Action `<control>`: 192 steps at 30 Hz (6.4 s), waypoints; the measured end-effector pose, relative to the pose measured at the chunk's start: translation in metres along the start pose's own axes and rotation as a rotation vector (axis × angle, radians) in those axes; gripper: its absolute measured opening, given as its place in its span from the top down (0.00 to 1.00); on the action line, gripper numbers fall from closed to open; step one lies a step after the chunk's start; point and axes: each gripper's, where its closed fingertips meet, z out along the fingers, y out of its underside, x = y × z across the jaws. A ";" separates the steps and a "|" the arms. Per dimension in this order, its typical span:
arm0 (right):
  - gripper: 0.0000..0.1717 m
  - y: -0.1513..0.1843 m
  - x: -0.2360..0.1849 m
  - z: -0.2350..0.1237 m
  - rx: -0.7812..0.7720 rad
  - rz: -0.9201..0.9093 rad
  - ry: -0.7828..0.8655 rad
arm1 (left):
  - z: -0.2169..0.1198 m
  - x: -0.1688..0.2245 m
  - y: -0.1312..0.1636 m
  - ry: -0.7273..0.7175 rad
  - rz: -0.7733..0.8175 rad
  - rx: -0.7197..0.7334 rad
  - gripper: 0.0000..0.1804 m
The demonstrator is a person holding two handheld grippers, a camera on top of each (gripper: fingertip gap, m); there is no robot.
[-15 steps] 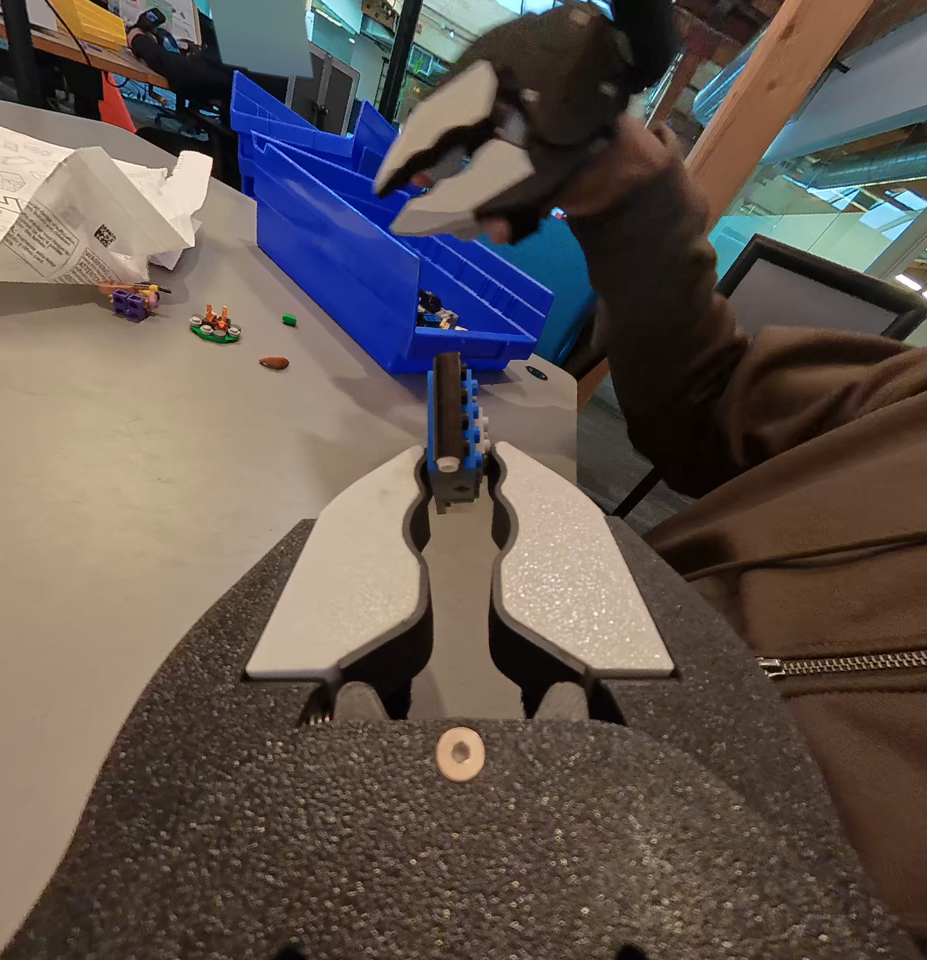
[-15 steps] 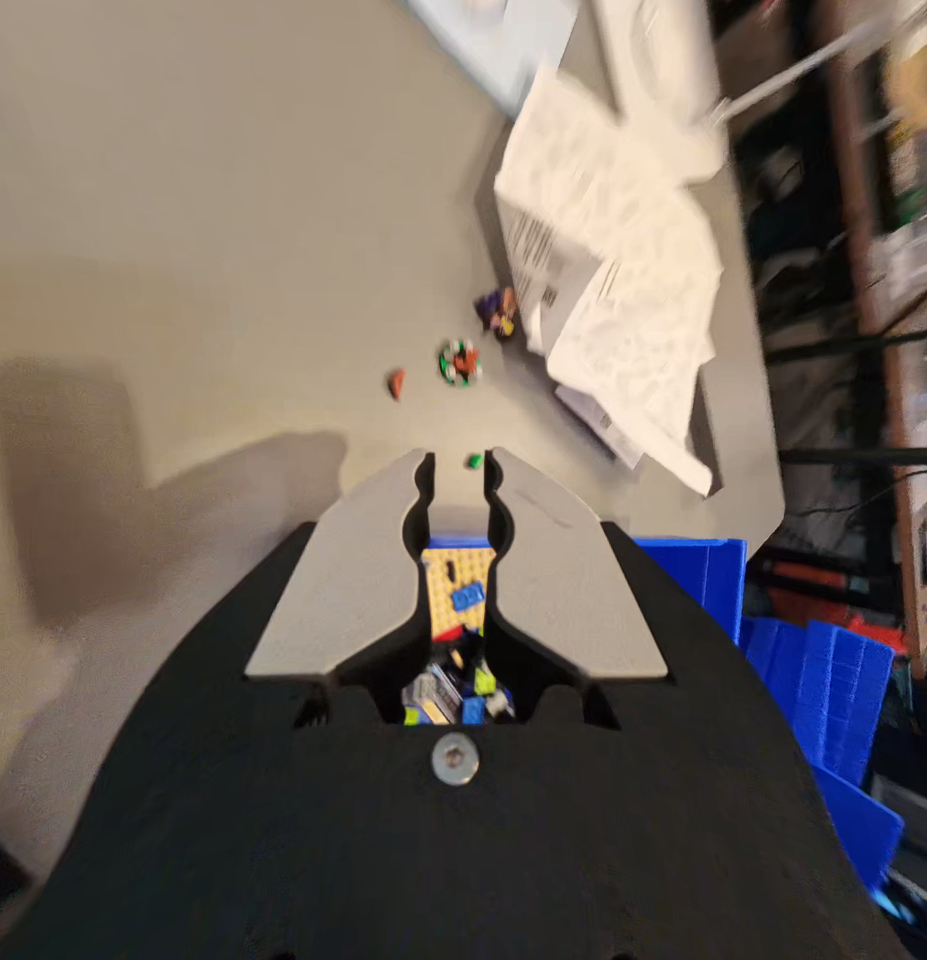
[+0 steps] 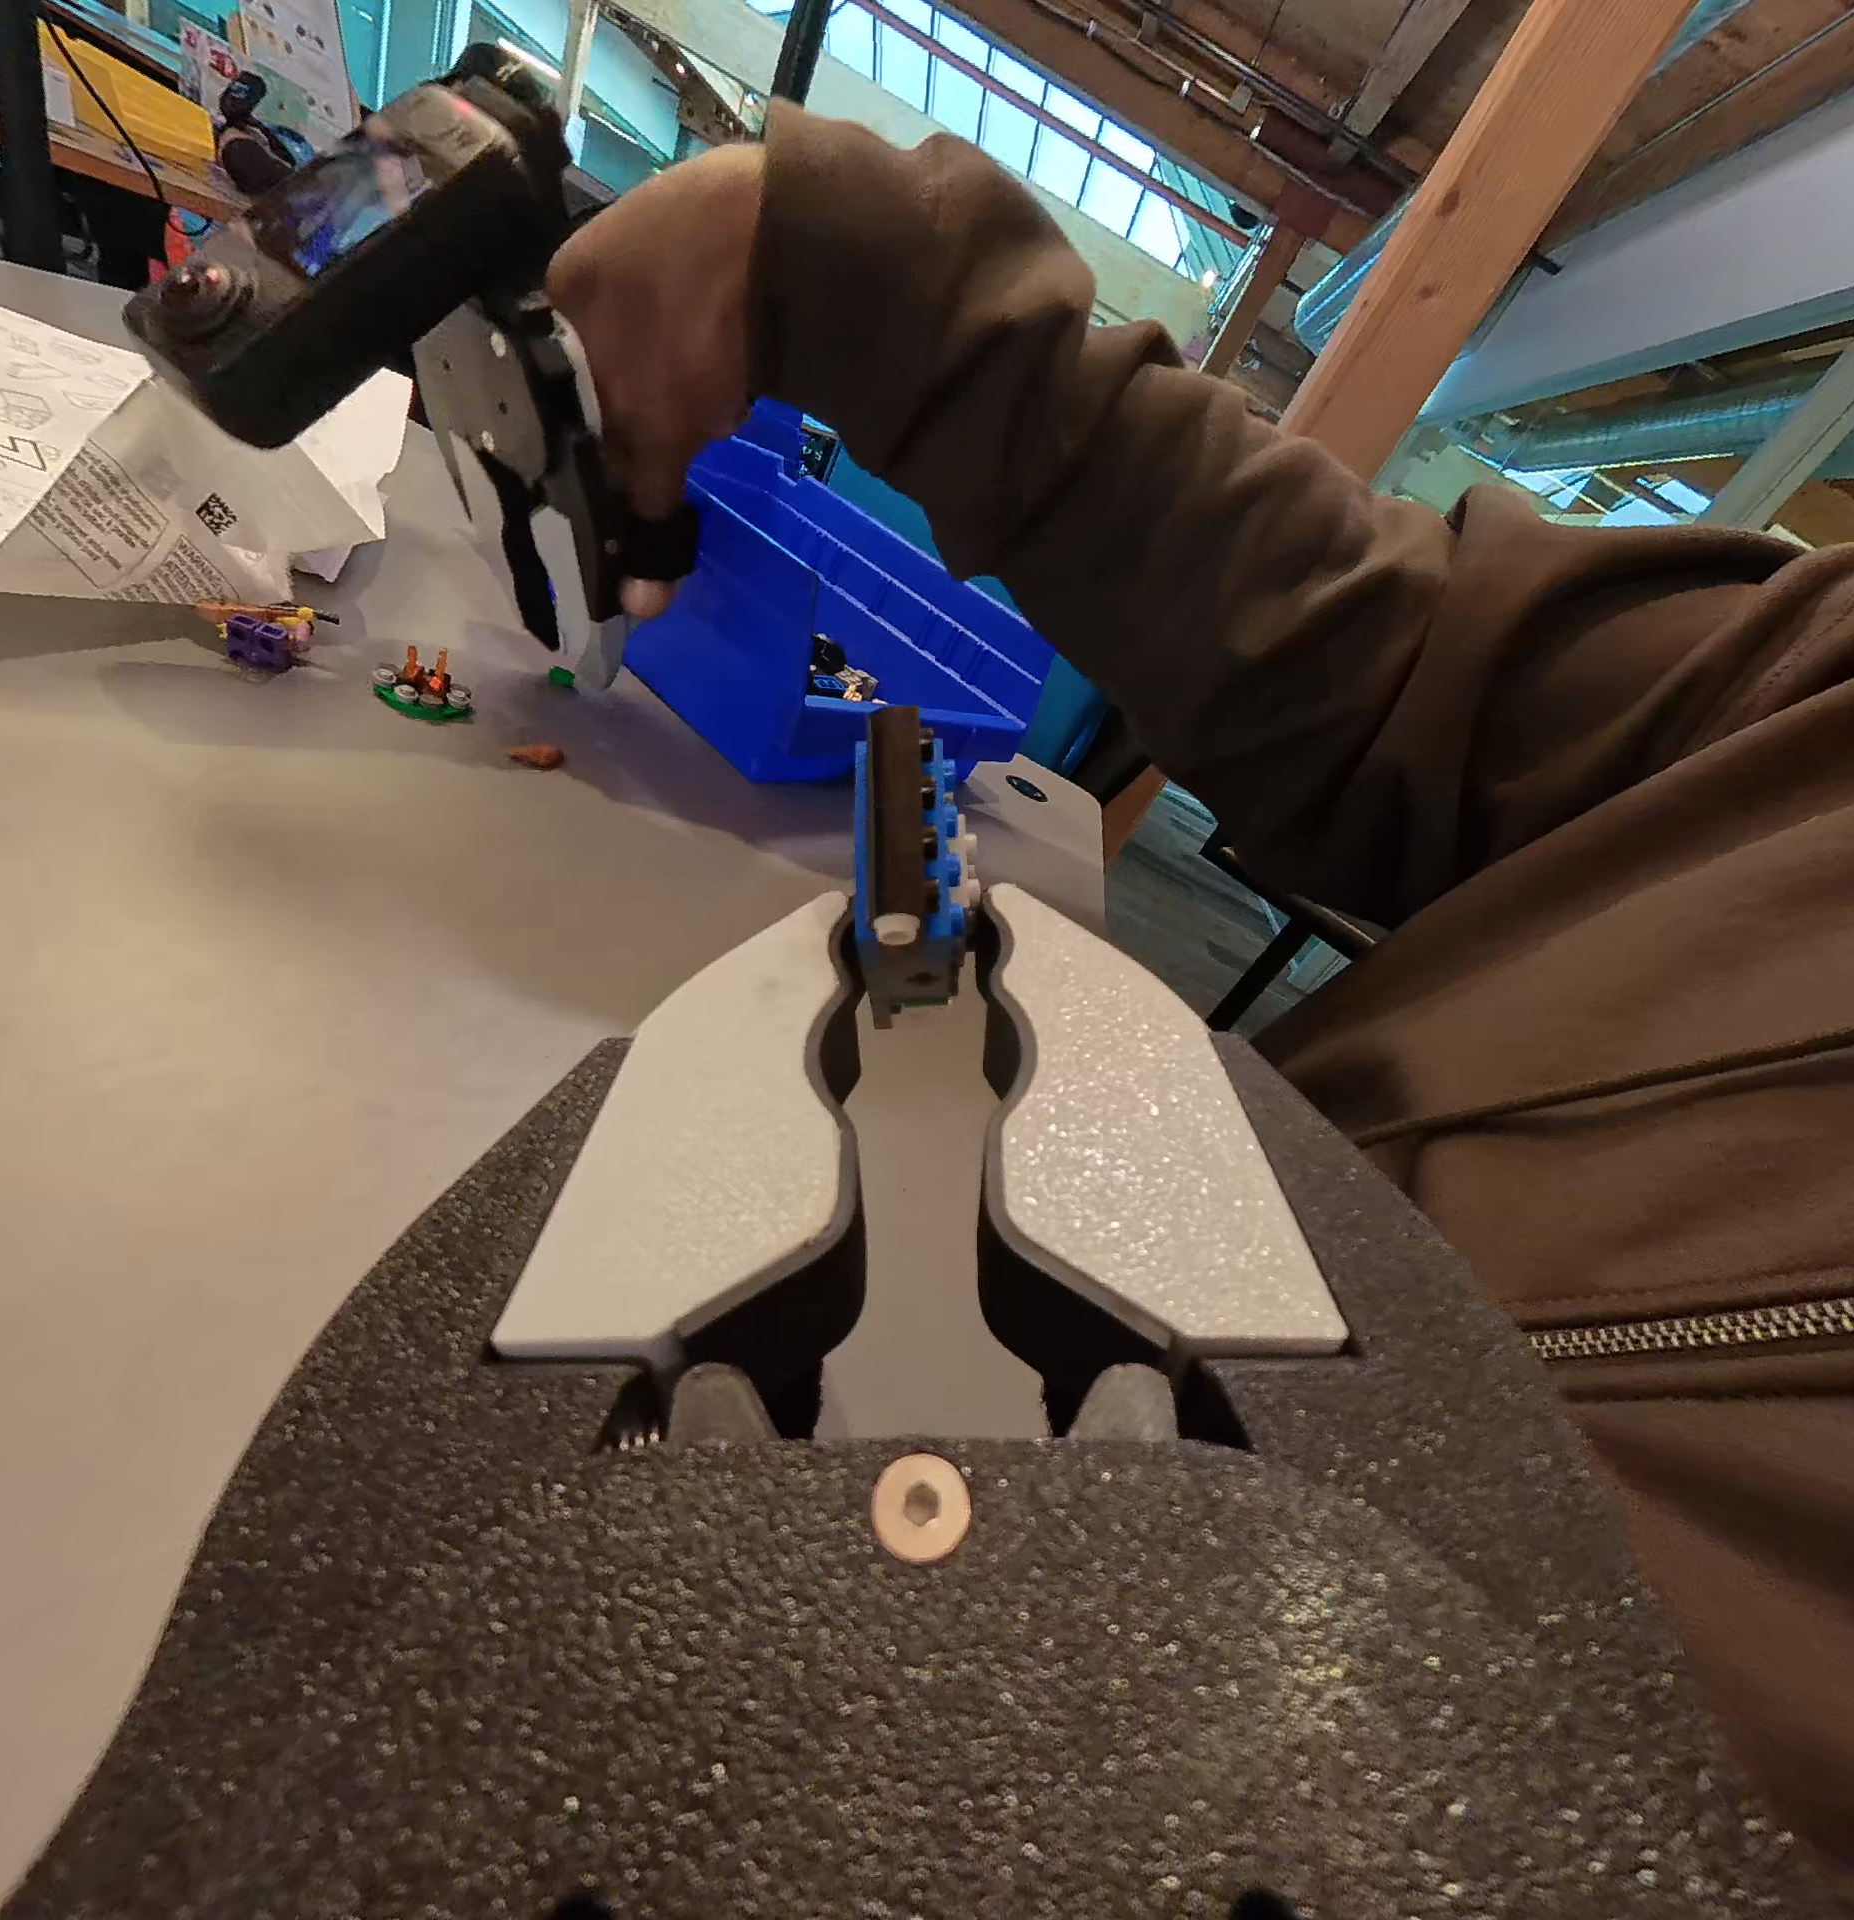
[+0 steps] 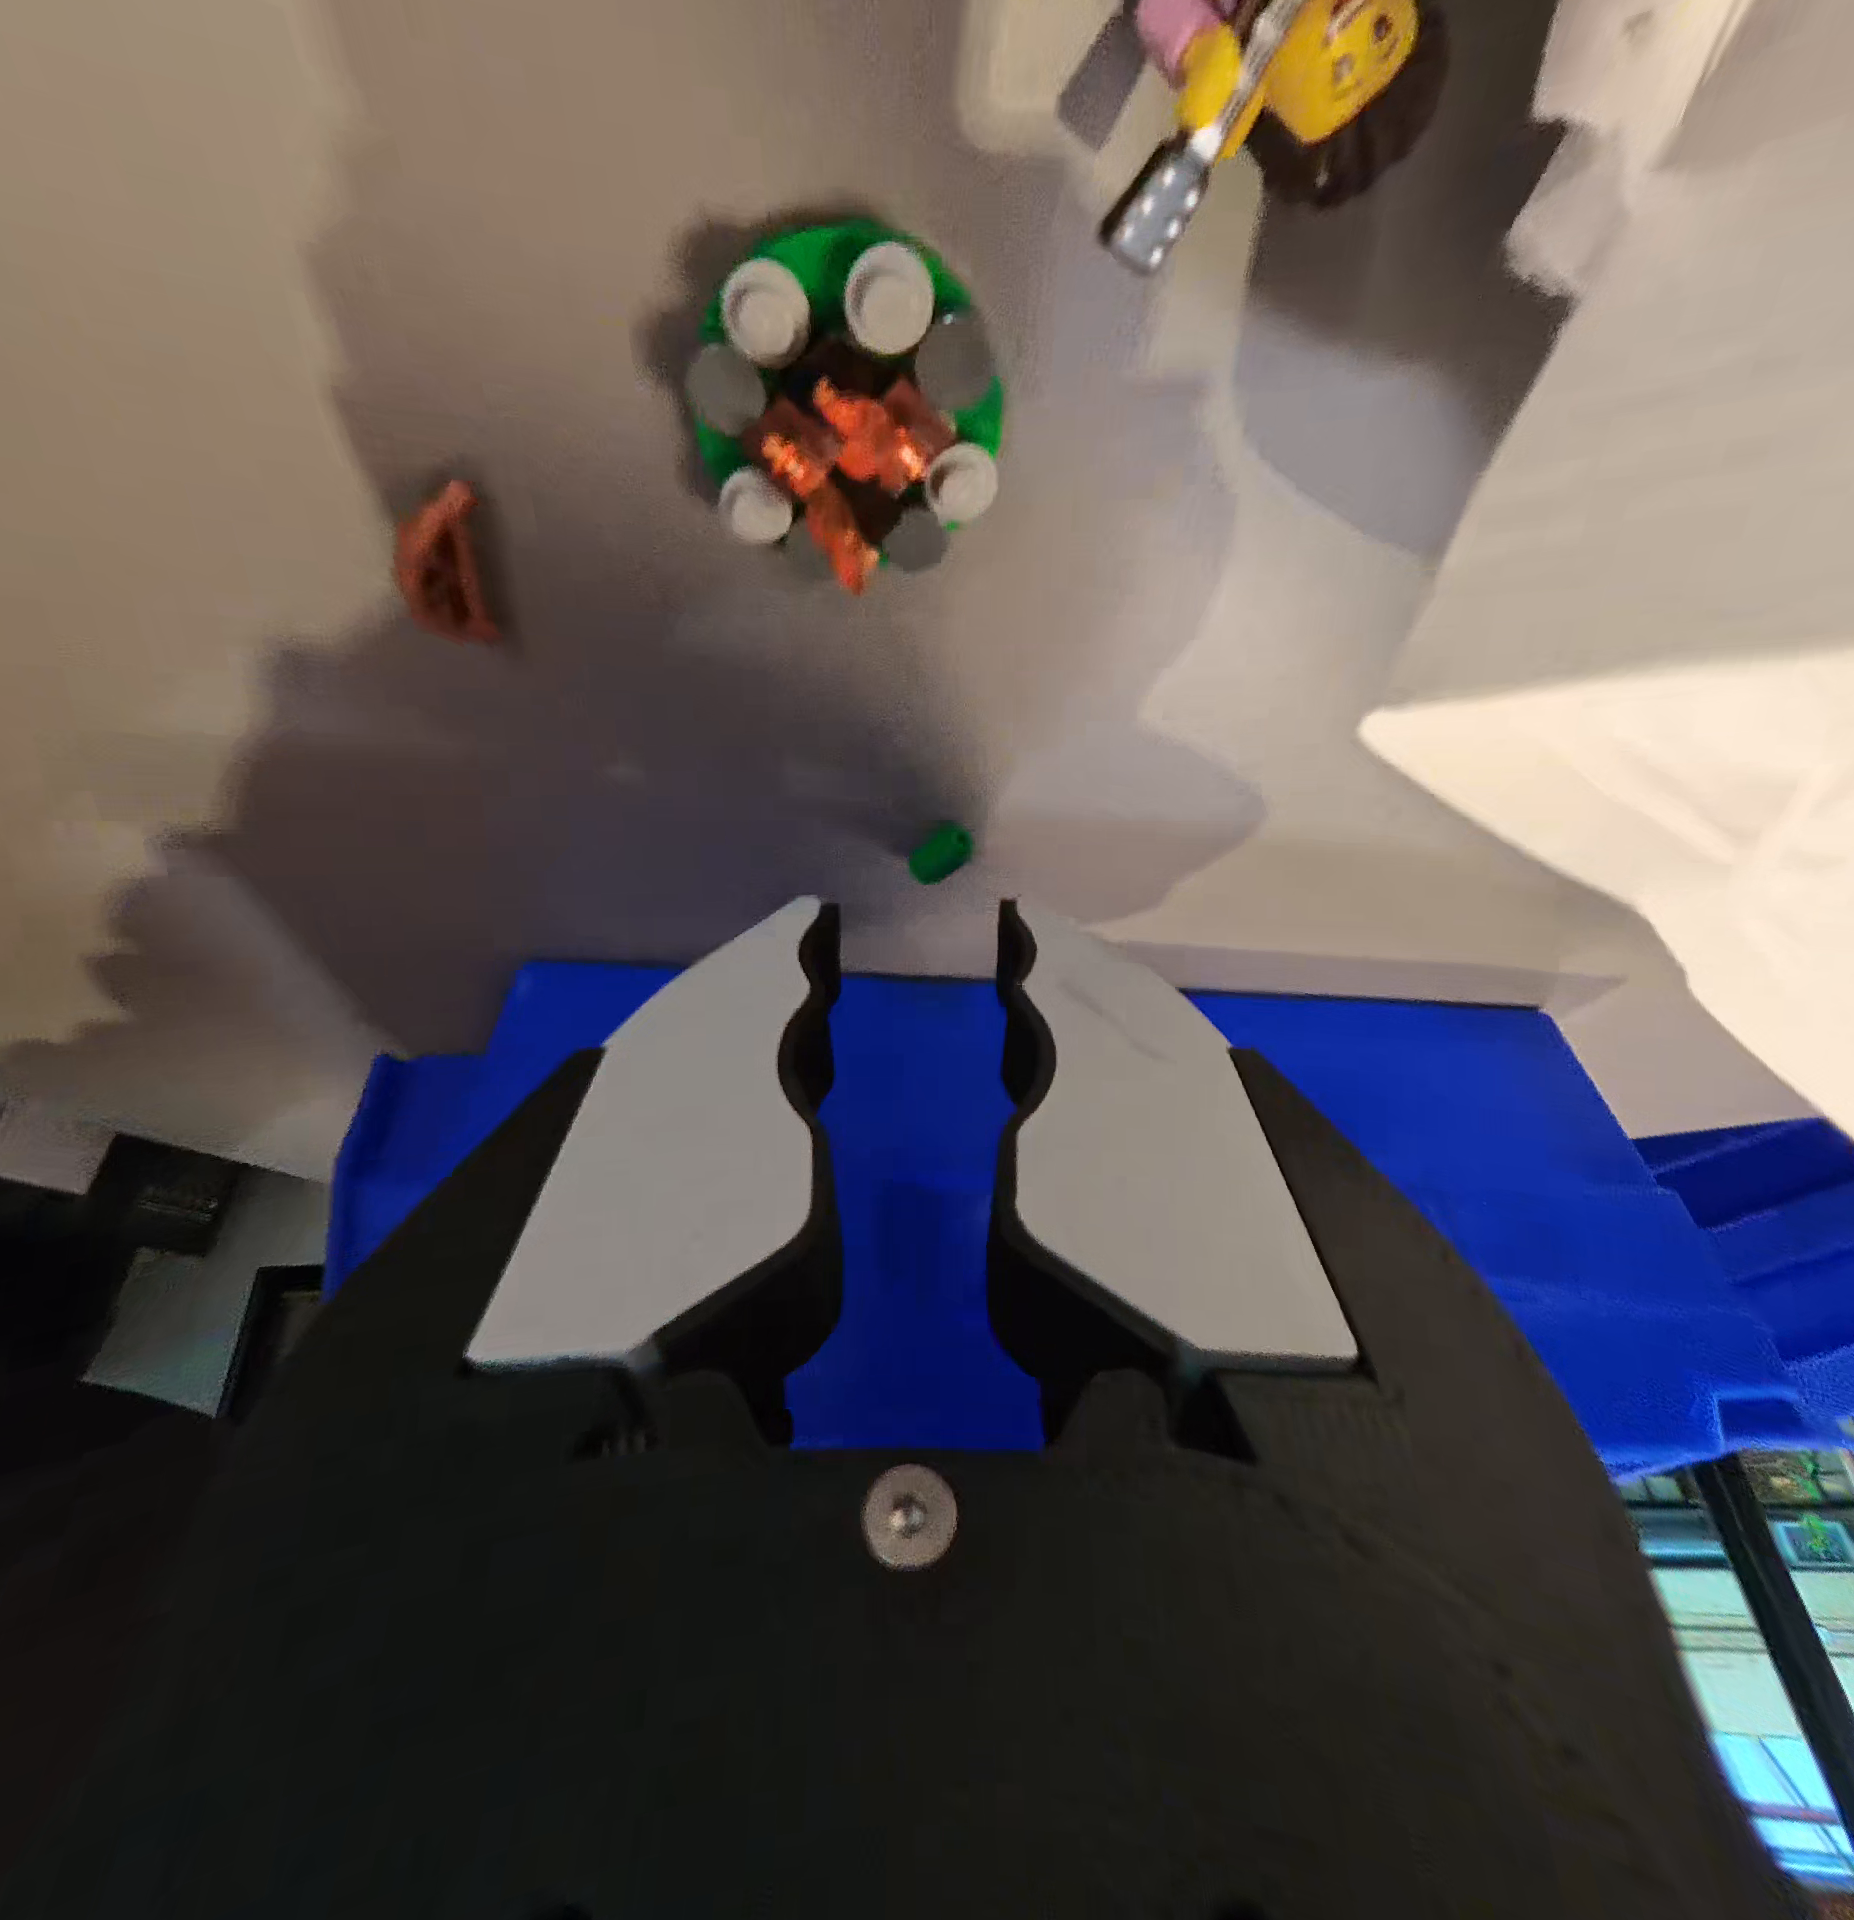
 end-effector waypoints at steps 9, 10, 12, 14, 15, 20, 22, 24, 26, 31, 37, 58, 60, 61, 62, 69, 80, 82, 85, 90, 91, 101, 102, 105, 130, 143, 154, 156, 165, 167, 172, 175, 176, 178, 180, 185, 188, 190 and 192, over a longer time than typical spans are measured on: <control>0.94 -0.006 0.000 0.009 0.012 0.029 -0.021 | -0.001 0.001 0.000 -0.009 0.020 0.002 0.90; 0.94 -0.007 0.000 0.007 0.030 0.032 -0.004 | -0.001 0.001 0.001 -0.011 0.021 -0.001 0.90; 0.94 -0.006 0.000 -0.006 0.098 0.054 0.049 | -0.001 0.001 0.001 -0.014 0.023 -0.003 0.90; 0.94 -0.003 -0.004 -0.037 0.250 0.073 0.116 | -0.001 0.000 0.000 -0.015 0.016 -0.001 0.90; 0.94 0.002 -0.007 -0.058 0.348 0.090 0.151 | -0.001 0.000 0.000 -0.016 0.012 0.003 0.90; 0.94 0.101 0.009 -0.111 0.578 0.339 0.327 | 0.001 -0.001 0.001 -0.012 0.008 -0.009 0.90; 0.91 0.142 0.021 -0.096 0.561 0.460 0.342 | 0.002 0.000 0.002 -0.011 0.013 -0.015 0.90; 0.79 0.159 0.023 -0.081 0.574 0.516 0.322 | 0.004 0.000 0.002 -0.008 0.012 -0.017 0.90; 0.72 0.144 0.009 -0.082 0.658 0.468 0.302 | 0.006 0.000 0.002 -0.009 0.009 -0.018 0.90; 0.74 0.045 -0.067 -0.121 0.821 0.125 0.287 | 0.015 -0.002 0.004 -0.016 0.013 -0.036 0.90; 0.81 -0.041 -0.079 -0.073 0.433 -0.135 0.204 | 0.013 0.001 0.001 -0.001 0.017 -0.011 0.90; 0.94 0.040 -0.022 -0.114 0.665 0.257 0.334 | 0.002 -0.007 -0.011 -0.011 -0.050 0.086 0.90; 0.91 0.093 -0.006 -0.113 0.695 0.423 0.394 | 0.002 -0.010 -0.014 -0.020 -0.073 0.108 0.90; 0.90 0.114 -0.001 -0.108 0.703 0.489 0.408 | 0.003 -0.010 -0.015 -0.012 -0.091 0.122 0.90; 0.86 0.129 0.000 -0.101 0.716 0.535 0.417 | 0.003 -0.010 -0.016 -0.003 -0.111 0.133 0.90; 0.77 0.098 -0.067 -0.087 0.958 0.427 0.466 | 0.010 -0.010 -0.020 0.034 -0.179 0.172 0.90; 0.73 -0.084 -0.225 -0.149 1.540 -0.040 0.402 | 0.010 -0.017 -0.026 0.049 -0.305 0.247 0.90; 0.76 -0.095 -0.227 -0.154 1.588 -0.040 0.434 | 0.010 -0.017 -0.026 0.039 -0.305 0.252 0.90; 0.89 -0.097 -0.219 -0.160 1.622 -0.047 0.544 | 0.009 -0.016 -0.024 0.040 -0.309 0.243 0.90; 0.90 -0.093 -0.222 -0.157 1.593 -0.252 0.541 | 0.003 -0.011 -0.027 0.083 -0.293 0.233 0.87; 0.90 -0.091 -0.225 -0.155 1.574 -0.315 0.542 | 0.001 -0.011 -0.028 0.083 -0.284 0.231 0.87; 0.89 -0.079 -0.231 -0.154 1.448 -0.657 0.615 | 0.013 0.004 -0.010 0.165 -0.286 0.059 0.89; 0.89 -0.078 -0.231 -0.154 1.455 -0.659 0.613 | 0.013 0.004 -0.011 0.160 -0.270 0.067 0.89; 0.88 -0.077 -0.225 -0.160 1.537 -0.524 0.568 | 0.011 0.002 -0.019 0.134 -0.248 0.140 0.90; 0.88 -0.065 -0.266 -0.175 2.026 -0.048 -0.370 | 0.014 0.039 -0.028 0.193 0.008 0.333 0.89; 0.88 -0.059 -0.271 -0.174 2.042 -0.100 -0.473 | 0.016 0.044 -0.023 0.196 0.054 0.290 0.89; 0.91 -0.060 -0.272 -0.171 2.032 -0.122 -0.569 | 0.015 0.043 -0.019 0.246 -0.010 0.242 0.90; 0.91 -0.061 -0.272 -0.170 2.025 -0.122 -0.585 | 0.015 0.043 -0.018 0.258 -0.034 0.230 0.90; 0.91 -0.061 -0.273 -0.168 2.005 -0.130 -0.660 | 0.015 0.042 -0.017 0.303 -0.103 0.200 0.90; 0.91 -0.061 -0.273 -0.168 2.000 -0.129 -0.680 | 0.015 0.041 -0.016 0.307 -0.116 0.196 0.89; 0.91 -0.062 -0.273 -0.166 1.985 -0.126 -0.715 | 0.015 0.040 -0.015 0.323 -0.157 0.178 0.89; 0.91 -0.062 -0.273 -0.165 1.972 -0.127 -0.735 | 0.016 0.039 -0.015 0.330 -0.175 0.166 0.89; 0.91 -0.062 -0.273 -0.165 1.965 -0.131 -0.737 | 0.016 0.039 -0.014 0.329 -0.177 0.160 0.89; 0.91 -0.062 -0.273 -0.162 1.950 -0.137 -0.735 | 0.017 0.039 -0.012 0.322 -0.175 0.145 0.90; 0.91 -0.062 -0.272 -0.161 1.938 -0.134 -0.727 | 0.018 0.037 -0.011 0.298 -0.155 0.132 0.89; 0.90 -0.066 -0.268 -0.158 1.941 -0.099 -0.639 | 0.020 0.034 -0.009 0.194 -0.033 0.132 0.90; 0.85 -0.069 -0.271 -0.157 1.934 -0.112 -0.573 | 0.023 0.033 -0.007 0.162 -0.002 0.115 0.90; 0.85 -0.070 -0.270 -0.156 1.933 -0.107 -0.510 | 0.023 0.034 -0.006 0.158 0.016 0.105 0.90; 0.87 -0.071 -0.269 -0.154 1.927 -0.114 -0.468 | 0.022 0.035 -0.003 0.153 0.044 0.079 0.89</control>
